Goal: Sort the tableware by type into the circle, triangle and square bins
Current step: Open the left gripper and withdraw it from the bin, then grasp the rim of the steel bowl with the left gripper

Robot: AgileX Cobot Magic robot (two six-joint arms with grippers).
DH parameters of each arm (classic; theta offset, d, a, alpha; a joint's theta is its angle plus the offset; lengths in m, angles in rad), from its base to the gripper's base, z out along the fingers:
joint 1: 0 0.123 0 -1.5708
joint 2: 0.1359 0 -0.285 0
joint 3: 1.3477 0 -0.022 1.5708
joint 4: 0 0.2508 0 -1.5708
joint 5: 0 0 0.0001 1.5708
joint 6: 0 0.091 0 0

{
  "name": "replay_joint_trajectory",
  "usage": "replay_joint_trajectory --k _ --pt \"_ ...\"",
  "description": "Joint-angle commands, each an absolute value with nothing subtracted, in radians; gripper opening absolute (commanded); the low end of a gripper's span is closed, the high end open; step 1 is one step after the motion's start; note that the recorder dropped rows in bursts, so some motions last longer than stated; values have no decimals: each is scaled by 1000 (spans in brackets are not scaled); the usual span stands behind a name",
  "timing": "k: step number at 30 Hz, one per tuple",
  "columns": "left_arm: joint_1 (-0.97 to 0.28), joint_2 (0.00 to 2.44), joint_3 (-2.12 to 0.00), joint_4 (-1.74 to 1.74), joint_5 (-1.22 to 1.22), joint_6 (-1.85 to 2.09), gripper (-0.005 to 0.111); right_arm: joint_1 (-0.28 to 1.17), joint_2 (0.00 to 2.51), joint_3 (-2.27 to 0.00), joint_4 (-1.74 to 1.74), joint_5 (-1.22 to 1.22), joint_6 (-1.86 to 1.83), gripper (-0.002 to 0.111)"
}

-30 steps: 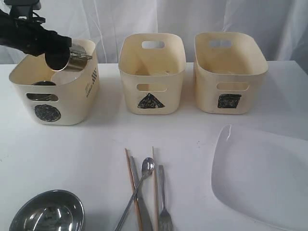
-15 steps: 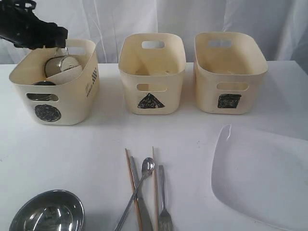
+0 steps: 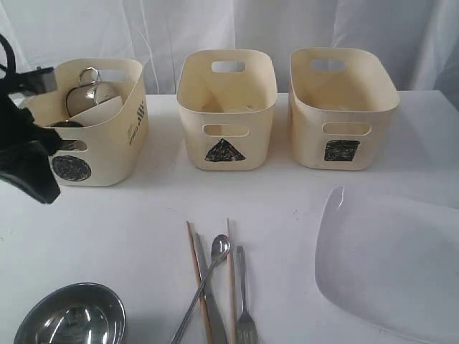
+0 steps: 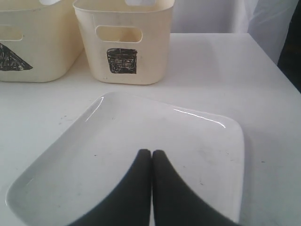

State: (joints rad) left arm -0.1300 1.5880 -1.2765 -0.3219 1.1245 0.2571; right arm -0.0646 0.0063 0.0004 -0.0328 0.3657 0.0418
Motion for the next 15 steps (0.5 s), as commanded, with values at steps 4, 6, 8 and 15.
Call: replay_joint_trajectory --k 4,6,8,15 --pt "-131 1574 -1015 -337 1139 291 6 -70 0 0 -35 357 37 0" --pt "-131 1574 -974 -337 1109 297 14 -70 0 0 -35 357 37 0" --pt "-131 1574 -948 -345 1086 310 23 -70 0 0 -35 357 37 0" --pt "-131 1574 -862 -487 1000 483 46 -70 0 0 -35 357 37 0"
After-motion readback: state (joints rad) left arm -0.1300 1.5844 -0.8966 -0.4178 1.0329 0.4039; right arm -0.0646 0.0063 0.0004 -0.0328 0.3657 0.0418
